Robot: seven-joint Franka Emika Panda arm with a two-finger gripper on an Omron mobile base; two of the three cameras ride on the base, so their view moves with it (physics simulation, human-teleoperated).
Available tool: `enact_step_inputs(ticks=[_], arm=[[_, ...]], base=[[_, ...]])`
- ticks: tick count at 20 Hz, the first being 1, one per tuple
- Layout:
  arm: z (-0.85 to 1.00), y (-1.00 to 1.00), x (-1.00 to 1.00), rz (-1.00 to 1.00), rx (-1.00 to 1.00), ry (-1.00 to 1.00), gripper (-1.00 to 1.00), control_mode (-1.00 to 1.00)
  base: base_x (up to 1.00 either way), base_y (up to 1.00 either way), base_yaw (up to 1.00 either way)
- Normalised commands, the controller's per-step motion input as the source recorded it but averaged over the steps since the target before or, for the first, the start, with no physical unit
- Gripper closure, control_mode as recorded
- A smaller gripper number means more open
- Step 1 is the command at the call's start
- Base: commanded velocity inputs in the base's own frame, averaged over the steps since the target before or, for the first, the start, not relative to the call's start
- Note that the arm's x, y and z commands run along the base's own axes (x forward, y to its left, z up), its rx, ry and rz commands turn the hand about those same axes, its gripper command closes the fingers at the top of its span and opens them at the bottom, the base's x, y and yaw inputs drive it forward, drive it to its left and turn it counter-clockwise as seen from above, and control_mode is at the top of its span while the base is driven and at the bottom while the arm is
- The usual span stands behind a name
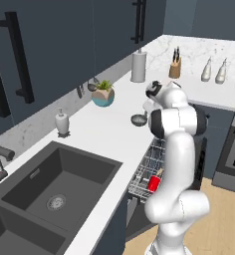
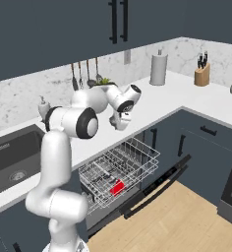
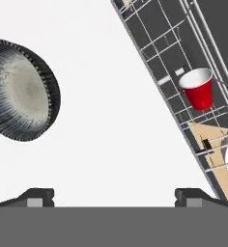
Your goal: Pick up the cup and bowl from the counter, place them in the dishwasher, and close the dishwasher door.
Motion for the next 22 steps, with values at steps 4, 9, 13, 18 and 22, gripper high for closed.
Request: enact_step_inputs(ticks=[4, 9, 13, 18, 22], arm=[[-0.47, 0.00, 0.72, 0.04, -0.01, 0.02, -1.00, -1.00], [-0.38, 0.02, 0.42, 0.06, -0.04, 0.00, -1.00, -1.00], [-0.22, 0.06, 0.09, 0.05, -0.09, -0.02, -1.00, -1.00], [-0.23, 0.10, 0.12, 0.01, -0.08, -0.01, -1.00, -1.00], [-0.25, 0.09, 0.17, 0.00, -0.08, -0.01, -1.00, -1.00]], base=[[0.00, 0.00, 0.00], [0.00, 0.00, 0.00], [0.00, 0.00, 0.00], [0.00, 0.00, 0.00], [0.00, 0.00, 0.00]])
